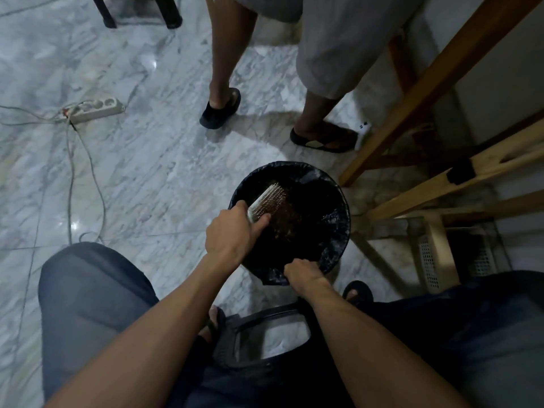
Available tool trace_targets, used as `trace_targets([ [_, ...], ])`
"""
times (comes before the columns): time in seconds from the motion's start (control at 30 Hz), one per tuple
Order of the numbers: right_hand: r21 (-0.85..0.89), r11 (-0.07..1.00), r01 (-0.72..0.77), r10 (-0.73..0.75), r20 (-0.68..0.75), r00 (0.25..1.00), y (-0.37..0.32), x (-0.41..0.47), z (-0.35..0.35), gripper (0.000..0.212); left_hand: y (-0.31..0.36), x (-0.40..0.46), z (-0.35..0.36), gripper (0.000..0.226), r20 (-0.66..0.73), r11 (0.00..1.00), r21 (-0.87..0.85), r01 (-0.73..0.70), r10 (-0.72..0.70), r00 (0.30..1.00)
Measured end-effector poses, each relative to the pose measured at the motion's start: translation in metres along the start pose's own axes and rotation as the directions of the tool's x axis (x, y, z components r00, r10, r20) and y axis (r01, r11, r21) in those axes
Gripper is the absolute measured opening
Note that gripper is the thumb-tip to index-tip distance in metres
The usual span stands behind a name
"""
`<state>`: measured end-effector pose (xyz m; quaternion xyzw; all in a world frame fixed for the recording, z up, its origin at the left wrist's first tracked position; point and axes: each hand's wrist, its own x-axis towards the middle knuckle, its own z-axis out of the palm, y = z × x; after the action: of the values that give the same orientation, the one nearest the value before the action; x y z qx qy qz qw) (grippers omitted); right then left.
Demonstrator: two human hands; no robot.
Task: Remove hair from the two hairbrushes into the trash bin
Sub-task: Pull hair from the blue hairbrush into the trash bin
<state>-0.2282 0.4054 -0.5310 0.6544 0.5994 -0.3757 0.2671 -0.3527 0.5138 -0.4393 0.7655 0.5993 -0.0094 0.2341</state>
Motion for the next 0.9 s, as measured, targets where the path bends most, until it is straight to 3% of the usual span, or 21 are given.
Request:
trace_targets([
  [0.23,0.082,0.996,0.025,-0.038,0.156,0.987,0.006,-0.017,0.017,0.032,0.002,-0.017,0.004,0.050,0.035,0.999,-0.034,0.000,0.001,0.999],
  [0.33,0.322,0.946,-0.045,-0.012,0.173,0.985,0.017,-0.022,0.005,0.054,0.006,-0.020,0.002,0.050,0.036,0.999,-0.044,0.001,0.000,0.999],
  [0.4,0.558,0.824,-0.102,0.059,0.095,0.994,0.031,-0.026,-0.007,0.064,0.010,-0.022,-0.002,0.050,0.030,0.999,-0.053,0.002,0.000,1.000],
  [0.43,0.693,0.713,-0.106,0.098,0.051,0.994,0.039,-0.029,-0.014,0.068,0.012,-0.024,-0.005,0.050,0.026,0.998,-0.061,-0.003,0.005,1.000],
  [0.5,0.918,0.394,-0.054,0.167,-0.014,0.986,0.056,-0.036,-0.030,0.076,0.016,-0.027,-0.010,0.051,0.013,0.997,-0.070,-0.023,0.024,1.000],
  [0.57,0.990,0.137,0.043,0.250,-0.076,0.965,0.070,-0.048,-0.046,0.091,0.020,-0.032,-0.015,0.051,0.011,0.996,-0.075,-0.047,0.048,0.999],
  [0.6,0.993,0.072,0.089,0.283,-0.106,0.953,0.076,-0.056,-0.054,0.101,0.023,-0.034,-0.017,0.051,0.010,0.995,-0.082,-0.056,0.057,0.998],
  [0.67,0.986,0.056,0.160,0.295,-0.169,0.941,0.081,-0.072,-0.066,0.114,0.028,-0.040,-0.023,0.050,-0.002,0.992,-0.100,-0.073,0.073,0.997],
  [0.73,0.965,0.126,0.231,0.267,-0.257,0.929,0.083,-0.084,-0.072,0.103,0.033,-0.044,-0.030,0.050,-0.017,0.990,-0.118,-0.080,0.079,0.997],
  [0.9,0.910,0.220,0.350,0.292,-0.404,0.867,0.075,-0.096,-0.084,0.012,0.031,-0.047,-0.056,0.049,-0.053,0.986,-0.126,-0.106,0.100,0.994],
])
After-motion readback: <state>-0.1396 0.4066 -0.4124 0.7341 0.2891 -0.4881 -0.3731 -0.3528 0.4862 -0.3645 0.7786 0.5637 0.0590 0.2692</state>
